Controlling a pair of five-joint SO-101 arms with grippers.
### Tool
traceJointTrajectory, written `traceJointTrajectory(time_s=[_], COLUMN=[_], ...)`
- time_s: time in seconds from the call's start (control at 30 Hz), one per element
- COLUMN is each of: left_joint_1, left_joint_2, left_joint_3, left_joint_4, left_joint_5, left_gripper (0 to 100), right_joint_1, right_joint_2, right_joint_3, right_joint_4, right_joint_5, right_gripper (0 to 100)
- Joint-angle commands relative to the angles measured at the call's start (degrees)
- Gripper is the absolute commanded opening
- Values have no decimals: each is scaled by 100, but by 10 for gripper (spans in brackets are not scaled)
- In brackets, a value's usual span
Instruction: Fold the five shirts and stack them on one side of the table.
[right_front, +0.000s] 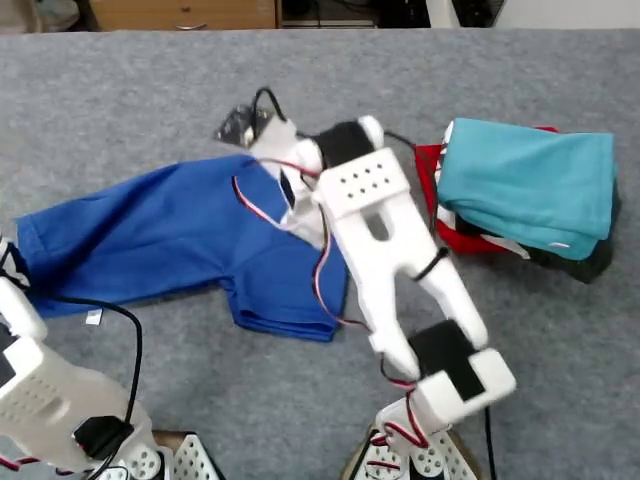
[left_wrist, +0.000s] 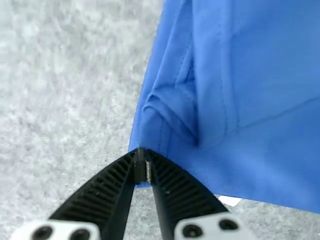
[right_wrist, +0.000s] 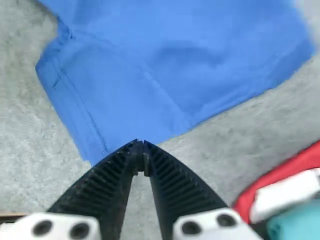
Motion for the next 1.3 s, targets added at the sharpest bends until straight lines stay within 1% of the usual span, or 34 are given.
traceJointTrajectory(time_s=[0.0,0.13,0.23,0.4,0.53,0.63,0.73,0.8,0.9,0.97,1.07,1.2,1.27], left_joint_1=[-44,-62,-62,-79,-352,-484,-501,-475,-466,-466,-510,-431,-141], left_joint_2=[-295,-295,-295,-295,-312,-444,-681,-901,-1288,-1543,-1903,-2264,-2343], left_joint_3=[-26,-26,-26,-18,97,378,738,985,1407,1644,1916,1873,1609], left_joint_4=[70,53,53,35,-369,-448,-448,-527,-888,-1108,-1363,-1486,-1477], left_joint_5=[-105,-123,-123,-123,-132,-167,-484,-527,-536,-536,-545,-475,-105], left_gripper=[19,19,19,19,19,19,19,19,19,19,19,19,19], right_joint_1=[-4,-4,-4,-4,-4,-40,-549,-1200,-2167,-2396,-2308,-1868,-1543], right_joint_2=[-804,-1657,-2211,-2756,-2888,-2888,-2888,-2879,-2879,-2879,-2870,-2703,-2677], right_joint_3=[1314,2510,3389,4796,5209,5200,5226,5349,5490,5473,5481,5288,4954], right_joint_4=[-747,-1371,-1749,-2673,-2927,-2945,-2927,-2910,-2963,-2989,-3147,-3121,-3121], right_joint_5=[141,193,440,598,598,598,580,554,589,598,703,958,958], right_gripper=[2,2,2,2,2,2,2,2,2,2,9,97,121])
